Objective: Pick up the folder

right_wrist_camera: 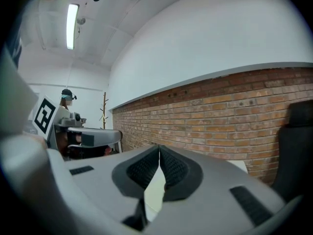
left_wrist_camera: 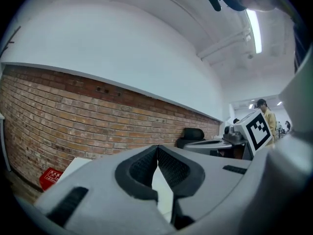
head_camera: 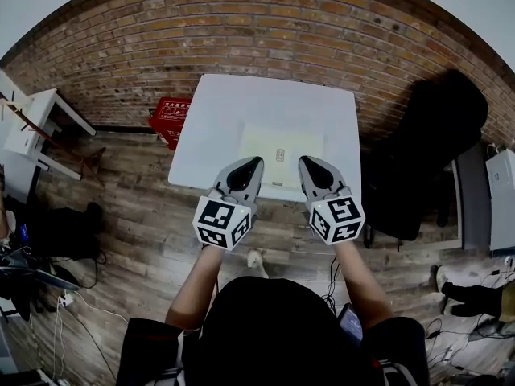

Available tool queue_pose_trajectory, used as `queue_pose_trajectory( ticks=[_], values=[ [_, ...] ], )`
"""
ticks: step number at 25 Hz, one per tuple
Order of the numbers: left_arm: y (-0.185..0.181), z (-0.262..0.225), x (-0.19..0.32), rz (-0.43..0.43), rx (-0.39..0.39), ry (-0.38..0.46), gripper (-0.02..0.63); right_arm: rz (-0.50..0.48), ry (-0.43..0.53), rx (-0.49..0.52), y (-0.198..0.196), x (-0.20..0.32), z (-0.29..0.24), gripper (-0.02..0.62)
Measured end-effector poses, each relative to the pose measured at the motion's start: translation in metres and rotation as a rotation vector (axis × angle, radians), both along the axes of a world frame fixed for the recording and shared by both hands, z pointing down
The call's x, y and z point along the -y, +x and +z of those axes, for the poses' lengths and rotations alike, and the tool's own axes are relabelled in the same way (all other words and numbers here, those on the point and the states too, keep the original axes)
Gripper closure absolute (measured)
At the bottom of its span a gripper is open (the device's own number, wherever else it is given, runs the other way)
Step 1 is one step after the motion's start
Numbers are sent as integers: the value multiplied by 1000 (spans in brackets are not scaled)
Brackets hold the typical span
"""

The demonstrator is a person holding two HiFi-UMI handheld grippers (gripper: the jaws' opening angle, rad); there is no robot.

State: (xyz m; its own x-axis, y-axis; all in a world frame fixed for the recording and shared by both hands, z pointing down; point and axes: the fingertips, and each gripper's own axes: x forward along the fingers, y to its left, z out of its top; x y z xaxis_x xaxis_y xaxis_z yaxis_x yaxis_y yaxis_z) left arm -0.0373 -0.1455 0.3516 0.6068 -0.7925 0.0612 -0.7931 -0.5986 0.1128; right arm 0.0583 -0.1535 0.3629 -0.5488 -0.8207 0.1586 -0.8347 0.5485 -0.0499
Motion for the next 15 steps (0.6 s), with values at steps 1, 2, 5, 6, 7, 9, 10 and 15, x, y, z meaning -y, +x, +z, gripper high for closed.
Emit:
queue_pose_trajectory(
  ticks=[1, 2, 5, 6, 7, 9, 10, 15],
  values=[
    [-1, 2, 4, 11, 4, -5, 586, -2, -9, -7, -4, 4, 3, 567],
    [-2, 4, 7, 19, 5, -10, 586, -4, -17, -14, -7, 7, 6, 568],
    [-7, 12, 16, 40, 3, -26, 586, -4, -38, -28, -15, 18, 13, 568],
    [-8, 15, 20, 46, 1, -31, 586, -2, -43, -30, -16, 22, 15, 567],
    [-10, 17, 23, 51, -2, -35, 586, 0, -49, -32, -18, 25, 17, 568],
    [-15, 20, 30, 57, -15, -44, 586, 3, -65, -33, -22, 31, 23, 568],
    [-16, 21, 33, 59, -25, -49, 586, 4, -78, -29, -24, 34, 27, 568],
    [-14, 26, 42, 97, -36, -55, 586, 11, -137, -20, -30, 45, 44, 568]
  ],
)
